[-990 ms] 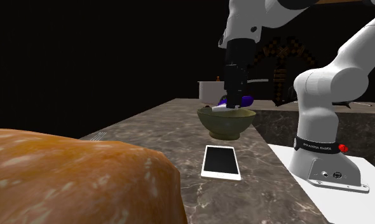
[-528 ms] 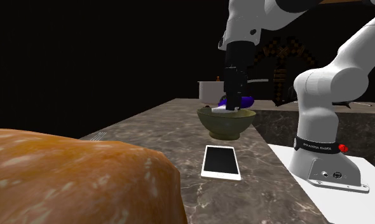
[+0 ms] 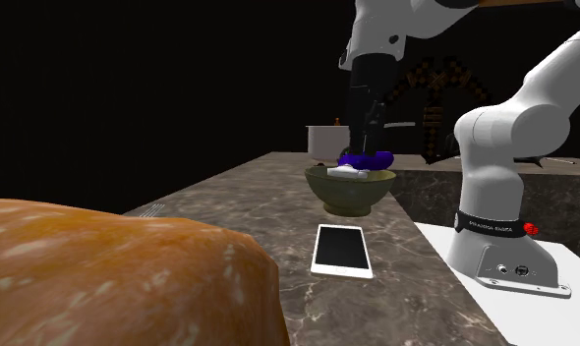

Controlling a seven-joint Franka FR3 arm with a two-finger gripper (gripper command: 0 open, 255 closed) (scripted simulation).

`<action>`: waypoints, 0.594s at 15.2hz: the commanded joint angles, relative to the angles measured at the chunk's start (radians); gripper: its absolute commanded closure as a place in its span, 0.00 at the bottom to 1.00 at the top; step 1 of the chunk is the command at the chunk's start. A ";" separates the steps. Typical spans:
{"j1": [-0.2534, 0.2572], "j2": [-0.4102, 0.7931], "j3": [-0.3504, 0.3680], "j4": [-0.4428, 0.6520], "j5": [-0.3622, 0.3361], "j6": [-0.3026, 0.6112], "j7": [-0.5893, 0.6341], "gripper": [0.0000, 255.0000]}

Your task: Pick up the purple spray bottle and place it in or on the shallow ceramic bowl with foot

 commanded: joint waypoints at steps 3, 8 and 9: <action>-0.009 -0.026 -0.030 0.070 -0.028 -0.098 0.007 0.00; -0.009 -0.026 -0.030 0.070 -0.028 -0.098 0.007 0.00; -0.009 -0.026 -0.030 0.070 -0.028 -0.098 0.007 0.00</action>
